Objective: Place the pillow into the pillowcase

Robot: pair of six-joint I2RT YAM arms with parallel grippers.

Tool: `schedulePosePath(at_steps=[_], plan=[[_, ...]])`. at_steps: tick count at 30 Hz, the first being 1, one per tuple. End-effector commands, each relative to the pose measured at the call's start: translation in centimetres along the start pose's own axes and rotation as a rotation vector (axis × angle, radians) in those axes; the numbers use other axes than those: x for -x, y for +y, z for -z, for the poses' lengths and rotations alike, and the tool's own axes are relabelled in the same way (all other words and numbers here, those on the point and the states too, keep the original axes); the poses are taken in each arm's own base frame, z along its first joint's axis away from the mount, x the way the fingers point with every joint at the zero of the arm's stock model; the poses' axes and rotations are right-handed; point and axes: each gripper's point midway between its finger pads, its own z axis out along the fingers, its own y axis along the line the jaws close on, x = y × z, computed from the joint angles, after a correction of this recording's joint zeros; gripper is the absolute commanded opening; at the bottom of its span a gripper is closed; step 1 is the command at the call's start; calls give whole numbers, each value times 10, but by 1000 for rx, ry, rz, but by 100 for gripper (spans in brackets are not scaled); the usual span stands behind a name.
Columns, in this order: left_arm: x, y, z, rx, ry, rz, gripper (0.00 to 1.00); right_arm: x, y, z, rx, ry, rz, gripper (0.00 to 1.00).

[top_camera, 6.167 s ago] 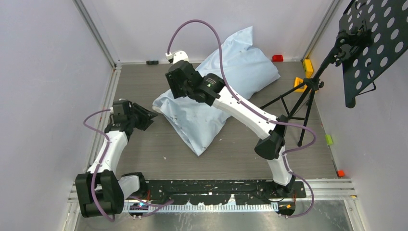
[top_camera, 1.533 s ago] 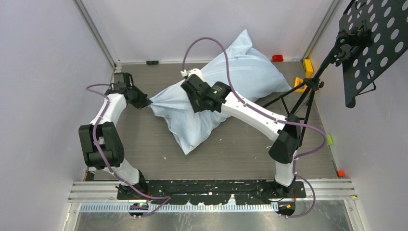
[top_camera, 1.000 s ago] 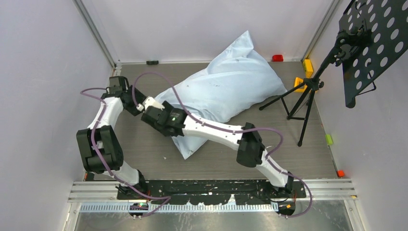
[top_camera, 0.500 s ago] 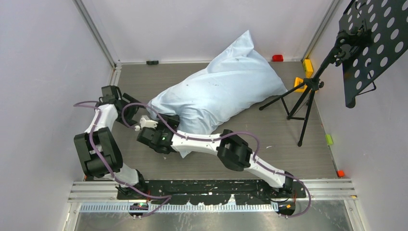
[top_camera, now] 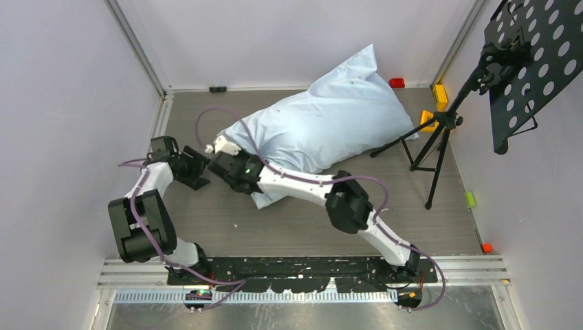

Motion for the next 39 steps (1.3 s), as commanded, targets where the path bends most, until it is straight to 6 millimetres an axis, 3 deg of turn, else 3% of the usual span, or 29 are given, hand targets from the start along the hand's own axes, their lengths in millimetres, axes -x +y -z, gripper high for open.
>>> schedulePosePath(at_steps=[1, 6, 15, 22, 30, 32, 39], plan=[[-24, -30, 11, -158, 45, -32, 65, 60, -70, 49, 194, -122, -463, 0], [-56, -44, 15, -198, 79, -92, 57, 70, -93, 67, 300, -166, -650, 0], [-89, -76, 21, -299, 89, -147, 49, 63, -99, 89, 421, -206, -801, 0], [-125, -91, 3, -339, 59, -239, 48, 67, -127, 116, 467, -285, -949, 0], [-138, -110, -15, -478, -7, -241, 44, 70, -162, 148, 505, -368, -1094, 0], [-141, -112, -19, -467, -21, -272, 45, 72, -164, 153, 526, -380, -1110, 0], [-140, -82, -35, -256, -133, -386, 68, 73, -169, 167, 577, -408, -1141, 0]])
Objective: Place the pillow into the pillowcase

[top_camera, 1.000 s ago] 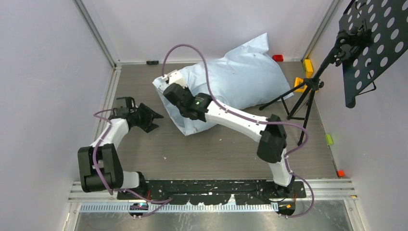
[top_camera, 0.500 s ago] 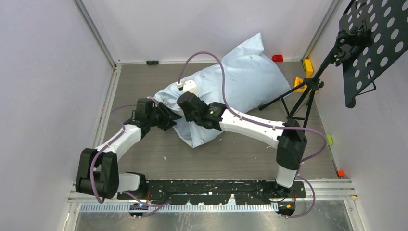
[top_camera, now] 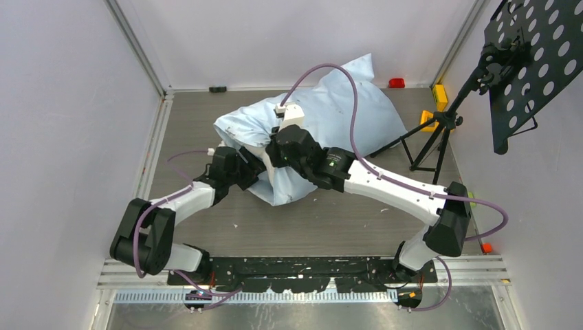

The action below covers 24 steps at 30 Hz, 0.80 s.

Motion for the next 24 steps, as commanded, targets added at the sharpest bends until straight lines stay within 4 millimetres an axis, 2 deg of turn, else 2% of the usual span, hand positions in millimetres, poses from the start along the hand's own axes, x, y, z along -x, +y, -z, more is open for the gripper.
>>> schedulePosePath(at_steps=[1, 3, 5, 10, 13, 14, 17, 24], plan=[[20, 11, -3, 119, -134, -101, 69, 60, 35, 30, 166, -168, -173, 0], [20, 17, -5, 142, -148, -120, 68, 59, 37, 34, 181, -167, -174, 0], [21, 24, -9, 188, -151, -133, 62, 60, 38, 38, 190, -172, -174, 0], [26, 34, -15, 240, -166, -155, 32, 61, 33, 50, 180, -193, -151, 0], [28, 31, -11, 246, -168, -171, 5, 54, 23, 54, 149, -189, -127, 0], [30, 27, -9, 237, -175, -175, 0, 50, 19, 54, 142, -186, -119, 0], [31, 18, 4, 211, -173, -193, 0, 41, 15, 55, 144, -178, -101, 0], [25, -19, 36, -3, -185, -220, 0, 43, 27, 58, 217, -190, -78, 0]])
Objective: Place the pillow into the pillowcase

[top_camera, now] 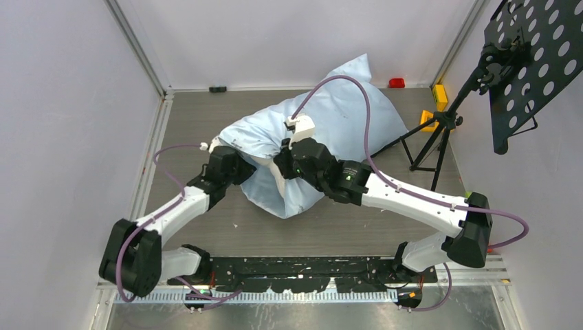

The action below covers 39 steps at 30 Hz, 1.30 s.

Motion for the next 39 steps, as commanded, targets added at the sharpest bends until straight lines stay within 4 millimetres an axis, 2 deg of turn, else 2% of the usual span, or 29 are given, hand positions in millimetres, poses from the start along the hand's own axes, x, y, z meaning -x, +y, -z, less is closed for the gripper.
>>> schedulePosePath(at_steps=[1, 3, 4, 5, 8, 12, 15, 18, 21, 23, 24, 25, 26, 30, 34, 39], plan=[[9, -25, 21, -155, -45, -38, 0, 67, 40, 26, 181, -199, -100, 0], [10, -31, 26, -197, -60, -69, 0, 71, 49, 31, 234, -208, -107, 0], [11, -32, 27, -204, -71, -86, 5, 73, 54, 34, 257, -215, -112, 0], [12, -32, 28, -200, -84, -103, 20, 76, 58, 37, 280, -222, -113, 0], [12, -27, 28, -161, -110, -169, 49, 81, 66, 45, 321, -230, -107, 0], [9, -8, 24, -30, -160, -248, 75, 83, 73, 50, 353, -227, -104, 1], [9, 15, 20, 121, -186, -275, 82, 80, 78, 53, 369, -216, -95, 0], [6, 33, 10, 238, -185, -267, 83, 80, 85, 61, 391, -217, -89, 0], [3, 47, -3, 342, -164, -263, 81, 84, 91, 71, 410, -230, -77, 0], [1, 48, -11, 373, -147, -266, 74, 84, 93, 76, 416, -231, -71, 0], [-1, 48, -15, 381, -138, -265, 66, 83, 93, 76, 414, -229, -67, 0], [-2, 46, -18, 383, -132, -261, 50, 82, 92, 77, 412, -228, -65, 0], [-4, 45, -22, 383, -123, -260, 38, 80, 91, 78, 410, -226, -64, 0], [-3, 35, -28, 367, -107, -263, 1, 72, 82, 77, 379, -217, -60, 0], [1, 24, -20, 323, -107, -267, 0, 60, 66, 71, 312, -206, -40, 0], [2, 8, 6, 195, -103, -246, 0, 32, 47, 57, 233, -167, -8, 0]])
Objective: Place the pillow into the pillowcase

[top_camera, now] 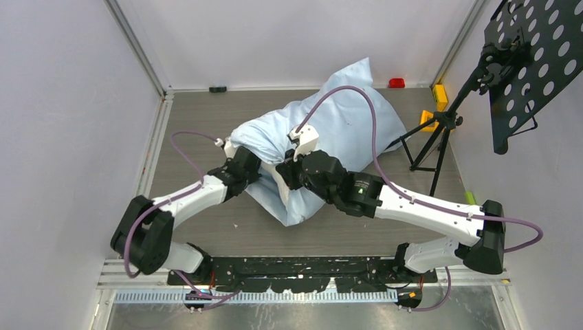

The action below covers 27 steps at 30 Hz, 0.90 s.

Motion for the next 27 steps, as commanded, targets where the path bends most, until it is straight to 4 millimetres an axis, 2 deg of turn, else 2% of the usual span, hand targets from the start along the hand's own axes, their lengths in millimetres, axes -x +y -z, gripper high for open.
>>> schedulePosePath(at_steps=[1, 5, 9, 15, 19, 22, 27], plan=[[13, -8, 30, -132, -23, 31, 0, 34, 27, 21, 109, -132, -87, 0], [14, -20, 60, -296, -25, 71, 0, 4, 12, 5, 29, -83, -53, 0], [5, -15, 76, -333, 17, 76, 0, -18, 6, -10, -16, -47, -51, 0], [-29, -9, 87, -401, 128, 117, 0, -40, -13, -36, -172, 0, -25, 0], [-45, 9, 88, -369, 156, 134, 0, -54, -23, -50, -238, 30, 0, 0], [-55, 22, 86, -333, 170, 125, 0, -58, -25, -56, -243, 36, -23, 0], [-65, 32, 86, -305, 193, 129, 0, -58, -27, -62, -236, 36, -52, 0]])
